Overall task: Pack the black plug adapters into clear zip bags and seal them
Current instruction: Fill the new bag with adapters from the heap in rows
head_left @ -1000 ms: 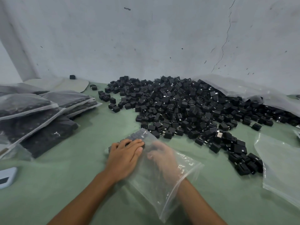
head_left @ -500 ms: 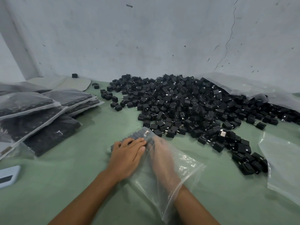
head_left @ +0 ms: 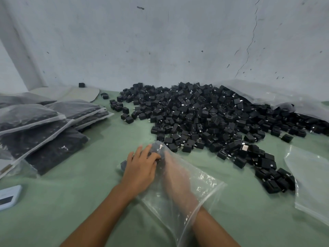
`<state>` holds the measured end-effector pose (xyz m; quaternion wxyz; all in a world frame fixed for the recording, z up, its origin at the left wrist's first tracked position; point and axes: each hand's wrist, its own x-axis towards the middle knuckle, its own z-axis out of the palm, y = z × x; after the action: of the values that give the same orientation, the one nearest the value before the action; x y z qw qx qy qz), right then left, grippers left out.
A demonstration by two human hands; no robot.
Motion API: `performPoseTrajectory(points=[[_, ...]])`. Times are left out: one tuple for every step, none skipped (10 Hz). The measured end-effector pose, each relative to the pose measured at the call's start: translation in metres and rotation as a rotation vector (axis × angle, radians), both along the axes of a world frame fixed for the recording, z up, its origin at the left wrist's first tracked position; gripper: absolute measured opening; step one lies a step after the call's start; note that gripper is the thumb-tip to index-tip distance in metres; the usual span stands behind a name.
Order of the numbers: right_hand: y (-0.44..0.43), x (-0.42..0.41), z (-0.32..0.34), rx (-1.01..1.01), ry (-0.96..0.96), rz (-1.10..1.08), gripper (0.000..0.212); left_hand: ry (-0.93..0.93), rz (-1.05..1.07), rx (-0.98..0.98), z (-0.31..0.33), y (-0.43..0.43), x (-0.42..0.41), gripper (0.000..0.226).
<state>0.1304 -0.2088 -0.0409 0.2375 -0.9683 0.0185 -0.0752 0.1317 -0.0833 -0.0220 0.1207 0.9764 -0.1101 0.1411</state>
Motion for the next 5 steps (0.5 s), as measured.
performPoseTrajectory(points=[[-0.02,0.003,-0.001,0.017,-0.089,0.1,0.04,0.08,0.082,0.055,0.002,-0.002,0.004,0.025],[-0.009,0.001,0.001,0.12,-0.102,0.058,0.039,0.06,0.099,0.036,0.005,-0.003,0.007,0.028],[-0.011,-0.008,0.006,0.283,-0.037,0.036,0.062,0.055,0.088,0.008,0.003,0.002,0.007,0.029],[-0.007,-0.02,0.004,0.263,-0.072,0.066,0.07,0.045,0.07,-0.01,-0.003,0.01,0.004,0.03],[-0.006,-0.023,0.0,0.168,-0.084,0.058,0.055,0.007,0.037,0.015,-0.004,0.01,0.0,0.03]])
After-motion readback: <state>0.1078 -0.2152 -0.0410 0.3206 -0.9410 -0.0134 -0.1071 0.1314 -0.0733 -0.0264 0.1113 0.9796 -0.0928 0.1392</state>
